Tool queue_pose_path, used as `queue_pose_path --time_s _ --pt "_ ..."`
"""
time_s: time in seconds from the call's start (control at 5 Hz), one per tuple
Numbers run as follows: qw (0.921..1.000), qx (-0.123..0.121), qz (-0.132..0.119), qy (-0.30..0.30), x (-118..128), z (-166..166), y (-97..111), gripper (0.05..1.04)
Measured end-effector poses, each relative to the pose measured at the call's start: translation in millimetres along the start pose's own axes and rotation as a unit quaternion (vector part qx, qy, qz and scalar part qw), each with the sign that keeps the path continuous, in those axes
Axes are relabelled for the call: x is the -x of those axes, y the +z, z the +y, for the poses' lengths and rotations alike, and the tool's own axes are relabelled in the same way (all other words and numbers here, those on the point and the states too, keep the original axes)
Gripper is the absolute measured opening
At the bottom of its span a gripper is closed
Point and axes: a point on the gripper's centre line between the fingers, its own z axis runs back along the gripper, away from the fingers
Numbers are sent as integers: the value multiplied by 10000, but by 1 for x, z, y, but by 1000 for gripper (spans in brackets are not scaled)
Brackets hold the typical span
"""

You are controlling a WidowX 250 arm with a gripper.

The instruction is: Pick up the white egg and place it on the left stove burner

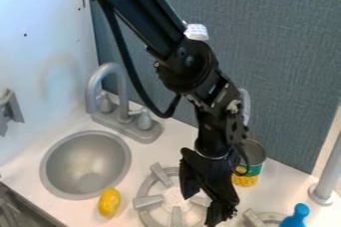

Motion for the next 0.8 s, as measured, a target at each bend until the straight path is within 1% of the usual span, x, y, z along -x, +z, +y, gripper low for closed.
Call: queue_pose_path --time_s 0.2,0.4,0.6,0.8 --pt "9998 14 176 -11 7 0 -10 998" --pt "9995 -83 90 -302 6 1 -12 999" --pt "9981 -95 24 -608 6 -2 -14 999" --pt "9972 -109 305 -681 14 -5 -31 999"
